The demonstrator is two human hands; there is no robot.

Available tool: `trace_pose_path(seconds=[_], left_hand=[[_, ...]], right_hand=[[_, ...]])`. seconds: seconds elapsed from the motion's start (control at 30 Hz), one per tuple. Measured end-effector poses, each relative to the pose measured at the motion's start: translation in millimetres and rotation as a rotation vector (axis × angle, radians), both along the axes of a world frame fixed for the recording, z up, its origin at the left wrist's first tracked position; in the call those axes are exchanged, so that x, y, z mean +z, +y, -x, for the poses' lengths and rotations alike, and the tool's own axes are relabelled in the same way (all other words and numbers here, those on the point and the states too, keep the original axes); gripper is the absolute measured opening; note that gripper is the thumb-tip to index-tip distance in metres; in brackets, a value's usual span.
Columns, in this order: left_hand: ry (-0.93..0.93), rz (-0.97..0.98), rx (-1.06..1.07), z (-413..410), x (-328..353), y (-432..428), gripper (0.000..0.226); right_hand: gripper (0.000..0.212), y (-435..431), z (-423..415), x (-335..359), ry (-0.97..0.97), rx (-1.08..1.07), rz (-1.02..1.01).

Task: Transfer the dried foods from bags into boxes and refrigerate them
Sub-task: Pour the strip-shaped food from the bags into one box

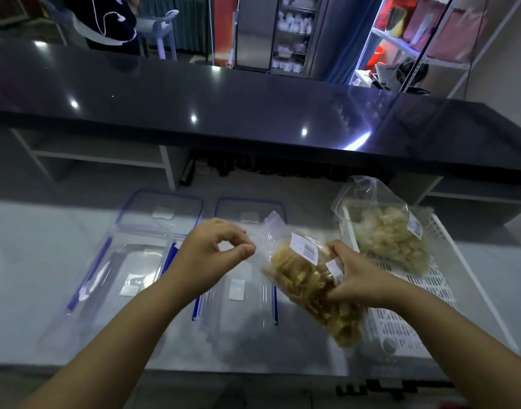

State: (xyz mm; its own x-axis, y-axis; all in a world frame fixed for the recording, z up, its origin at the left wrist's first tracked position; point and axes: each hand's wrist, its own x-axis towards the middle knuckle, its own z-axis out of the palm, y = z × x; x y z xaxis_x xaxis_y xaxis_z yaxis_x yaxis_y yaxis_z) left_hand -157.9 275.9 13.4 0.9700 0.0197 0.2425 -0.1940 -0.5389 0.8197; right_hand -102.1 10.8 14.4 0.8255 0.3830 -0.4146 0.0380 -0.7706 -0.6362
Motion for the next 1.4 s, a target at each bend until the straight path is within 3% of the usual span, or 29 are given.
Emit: trace_pose_path(seconds=[0.3, 0.63, 1.13, 1.4], left_hand=[[0.224, 0.193, 0.214, -4.9, -48.9, 43.4, 0.027], [0.456, 0.078, 0.127, -37.1, -83.7, 36.9, 0.054], [0.482, 0.188, 0.107, -43.6, -90.7, 43.0, 0.053], [0.459, 0.146, 0.112, -41.5, -92.9, 41.8, 0.052]], right_hand=[[0.063, 29.5, 4.5, -1.4, -0.178, 0.100, 0.352], [0.058, 54.0, -12.5, 24.9, -0.413, 0.320, 0.615], [0.062, 67.8, -23.4, 45.6, -0.351, 0.355, 0.692], [0.059, 73.7, -23.0, 57.6, -0.291, 0.397, 0.745]])
